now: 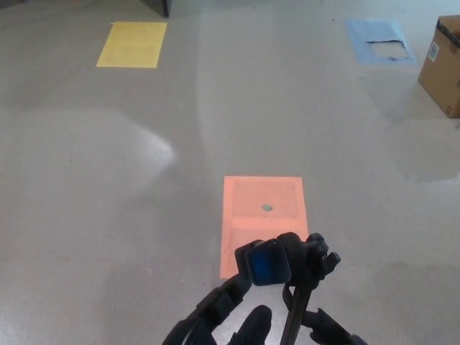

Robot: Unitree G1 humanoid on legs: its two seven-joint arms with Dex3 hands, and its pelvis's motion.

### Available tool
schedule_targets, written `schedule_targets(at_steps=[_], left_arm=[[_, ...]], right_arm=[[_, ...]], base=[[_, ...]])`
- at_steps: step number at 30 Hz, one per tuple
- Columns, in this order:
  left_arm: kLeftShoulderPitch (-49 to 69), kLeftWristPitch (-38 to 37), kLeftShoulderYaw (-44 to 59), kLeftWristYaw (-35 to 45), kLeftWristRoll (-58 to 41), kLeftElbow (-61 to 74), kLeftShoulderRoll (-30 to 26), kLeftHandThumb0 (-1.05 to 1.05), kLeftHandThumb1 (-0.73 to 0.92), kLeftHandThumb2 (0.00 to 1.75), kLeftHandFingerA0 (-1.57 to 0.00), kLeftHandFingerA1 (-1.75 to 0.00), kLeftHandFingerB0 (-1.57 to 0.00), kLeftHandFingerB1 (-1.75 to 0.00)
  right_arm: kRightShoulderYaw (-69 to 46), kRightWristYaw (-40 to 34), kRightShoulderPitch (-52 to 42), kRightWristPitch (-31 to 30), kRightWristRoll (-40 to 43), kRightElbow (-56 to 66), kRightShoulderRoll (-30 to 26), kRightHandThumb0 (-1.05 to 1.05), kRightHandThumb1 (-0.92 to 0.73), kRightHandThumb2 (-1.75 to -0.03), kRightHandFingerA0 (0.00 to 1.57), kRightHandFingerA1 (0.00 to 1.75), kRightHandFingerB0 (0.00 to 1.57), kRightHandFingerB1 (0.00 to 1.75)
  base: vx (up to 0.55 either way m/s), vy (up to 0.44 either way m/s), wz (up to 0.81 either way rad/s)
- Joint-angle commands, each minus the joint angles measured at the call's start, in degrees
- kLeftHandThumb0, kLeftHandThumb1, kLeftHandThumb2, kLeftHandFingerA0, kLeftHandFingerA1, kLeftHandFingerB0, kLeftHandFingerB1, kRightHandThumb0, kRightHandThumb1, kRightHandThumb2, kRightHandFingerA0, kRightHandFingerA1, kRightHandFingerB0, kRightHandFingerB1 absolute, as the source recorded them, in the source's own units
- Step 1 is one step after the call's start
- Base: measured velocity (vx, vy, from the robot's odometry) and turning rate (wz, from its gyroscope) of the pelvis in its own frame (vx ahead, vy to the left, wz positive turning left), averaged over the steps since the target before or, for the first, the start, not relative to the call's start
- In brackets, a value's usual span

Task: A phone stand is kept on the floor and the robot uses both its hands to grab it and uses its left hand to extend the phone stand by pulling it upwards

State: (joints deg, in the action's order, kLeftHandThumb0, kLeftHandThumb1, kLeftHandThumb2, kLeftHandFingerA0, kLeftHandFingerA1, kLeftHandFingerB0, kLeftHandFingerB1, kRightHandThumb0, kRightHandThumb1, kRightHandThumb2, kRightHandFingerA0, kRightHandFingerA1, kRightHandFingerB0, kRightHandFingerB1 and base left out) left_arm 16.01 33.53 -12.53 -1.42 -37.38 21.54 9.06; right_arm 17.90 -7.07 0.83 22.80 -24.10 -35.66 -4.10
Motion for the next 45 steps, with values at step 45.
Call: schedule_targets(at_steps=[45], left_arm=[[-9.41, -27.66, -21.45, -11.55, 48.68, -6.52, -22.81, -0.73, 0.43, 0.82, -0.08, -0.17, 0.0, -0.09]], right_arm=[[0.64, 0.23, -0.5, -0.8, 1.4, -0.88, 0.28, -0.81, -0.51, -0.92, 0.06, 0.64, 0.0, 0.28]], base=[[0.0, 0.0, 0.0]])
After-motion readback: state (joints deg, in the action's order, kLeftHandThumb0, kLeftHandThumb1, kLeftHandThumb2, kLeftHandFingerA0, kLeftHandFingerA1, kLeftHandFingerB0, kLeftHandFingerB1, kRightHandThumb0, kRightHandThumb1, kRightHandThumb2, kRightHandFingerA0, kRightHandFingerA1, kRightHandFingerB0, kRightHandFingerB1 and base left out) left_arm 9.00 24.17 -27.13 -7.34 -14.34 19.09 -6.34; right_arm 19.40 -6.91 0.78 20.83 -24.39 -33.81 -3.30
